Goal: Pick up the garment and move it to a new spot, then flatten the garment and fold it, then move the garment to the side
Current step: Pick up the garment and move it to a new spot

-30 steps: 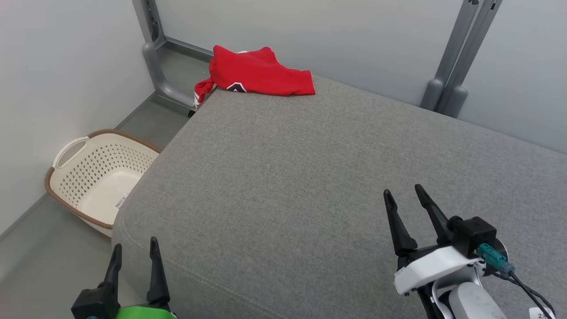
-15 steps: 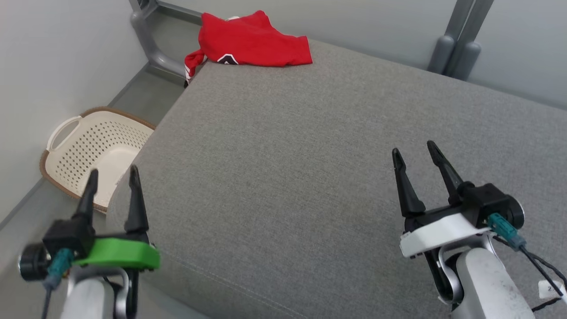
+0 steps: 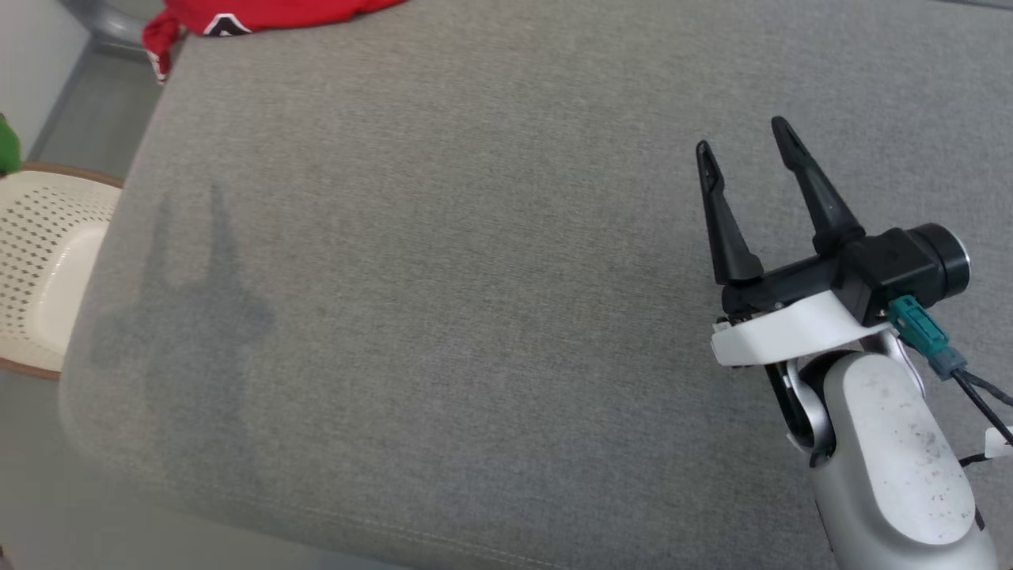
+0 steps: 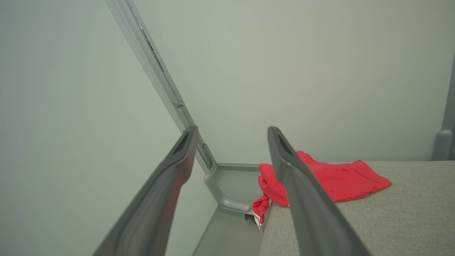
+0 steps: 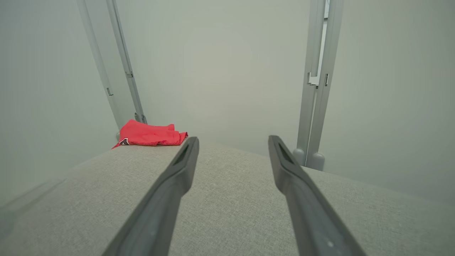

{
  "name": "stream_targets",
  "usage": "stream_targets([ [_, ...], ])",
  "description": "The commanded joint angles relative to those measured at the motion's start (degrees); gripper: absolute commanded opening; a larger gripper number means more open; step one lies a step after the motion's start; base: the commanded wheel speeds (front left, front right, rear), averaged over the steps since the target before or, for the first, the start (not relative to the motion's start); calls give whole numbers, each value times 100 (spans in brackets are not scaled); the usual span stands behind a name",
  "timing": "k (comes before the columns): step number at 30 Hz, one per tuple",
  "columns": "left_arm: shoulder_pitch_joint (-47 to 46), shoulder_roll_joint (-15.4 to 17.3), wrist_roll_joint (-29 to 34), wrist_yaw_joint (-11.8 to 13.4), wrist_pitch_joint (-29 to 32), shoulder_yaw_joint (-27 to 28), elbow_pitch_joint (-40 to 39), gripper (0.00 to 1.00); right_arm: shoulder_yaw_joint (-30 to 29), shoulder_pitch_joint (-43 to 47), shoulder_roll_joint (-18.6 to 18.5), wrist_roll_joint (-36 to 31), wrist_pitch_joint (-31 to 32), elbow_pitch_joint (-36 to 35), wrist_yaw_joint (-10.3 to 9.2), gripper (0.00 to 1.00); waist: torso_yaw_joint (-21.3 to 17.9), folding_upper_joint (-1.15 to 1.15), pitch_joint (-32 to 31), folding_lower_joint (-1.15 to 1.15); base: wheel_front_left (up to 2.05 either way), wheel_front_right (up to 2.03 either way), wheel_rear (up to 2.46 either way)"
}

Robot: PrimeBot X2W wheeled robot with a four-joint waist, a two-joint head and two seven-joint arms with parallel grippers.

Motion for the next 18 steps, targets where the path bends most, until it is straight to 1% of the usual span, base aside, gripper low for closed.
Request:
stream_targets([
  [1, -260, 39, -72, -33, 130, 4, 183, 100, -38, -122, -48, -88, 16, -95, -2, 100, -997, 0, 966, -1, 0, 0, 0],
  [4, -827, 200, -211, -99, 409, 22, 620, 100, -83, -196, -55, -201, 50, -305, -2, 100, -1261, 0, 1218, -1, 0, 0, 0],
  [10, -1548, 306, -602, -216, 1114, -101, 1375, 100, -164, -143, -62, -327, 127, -738, -2, 100, -1621, 0, 1555, -1, 0, 0, 0],
  [13, -1756, 369, -768, -243, 1399, -150, 1693, 100, -153, -54, -91, -358, 182, -955, -2, 100, -1752, 0, 1660, -1, 0, 0, 0],
  [18, -1927, 459, -969, -254, 1667, -205, 2130, 100, -64, 96, -156, -425, 314, -1341, -2, 100, -1905, 0, 1764, -1, 0, 0, 0],
])
